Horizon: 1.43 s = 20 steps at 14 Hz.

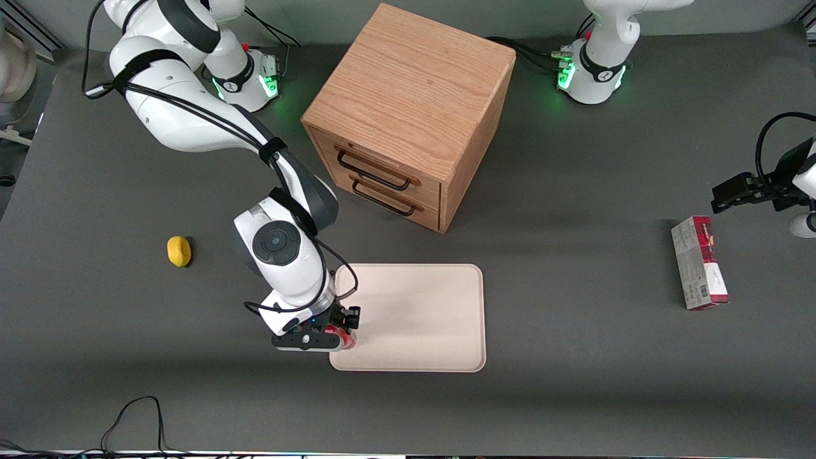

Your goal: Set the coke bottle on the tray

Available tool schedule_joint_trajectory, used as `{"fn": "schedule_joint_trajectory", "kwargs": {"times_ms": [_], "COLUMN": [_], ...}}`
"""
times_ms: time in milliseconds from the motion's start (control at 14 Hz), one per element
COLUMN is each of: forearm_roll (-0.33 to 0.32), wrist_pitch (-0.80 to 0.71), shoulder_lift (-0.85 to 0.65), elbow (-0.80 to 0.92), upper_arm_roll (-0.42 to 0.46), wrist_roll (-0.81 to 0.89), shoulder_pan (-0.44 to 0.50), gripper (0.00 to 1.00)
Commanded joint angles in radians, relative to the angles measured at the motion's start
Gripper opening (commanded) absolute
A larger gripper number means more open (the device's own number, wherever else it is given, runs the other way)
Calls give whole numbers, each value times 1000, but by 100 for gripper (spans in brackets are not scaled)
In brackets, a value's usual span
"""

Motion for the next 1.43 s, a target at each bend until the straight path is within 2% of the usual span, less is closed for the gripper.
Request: {"fn": "schedule_joint_trajectory", "kwargs": {"times_ms": [0,143,214,357,429,643,857,929,1071,1214,1357], "forearm_roll": [-16,-6,24,152,209,317,447,457,463,553,583], "wrist_pitch": [29,8,-41,-185,-249,-400,-483,-517,-535,-535,-557], "shoulder_lift": [-22,-73,-114,-221,-287,-468,-648,-705,-826,-950,-1022], "elbow": [-14,-15,-18,-30,-65,-196,-332,-380,-482,-581,-609], "upper_arm_roll": [-14,-18,-21,-94,-135,-260,-411,-447,-462,-488,-527], "wrist_roll": [-11,-11,-13,-49,-130,-308,-526,-588,-633,-660,-669], "shoulder_pan": [-4,-3,-3,0,5,6,8,8,-15,-46,-44], "gripper": [100,100,100,100,100,100,100,100,100,100,100]}}
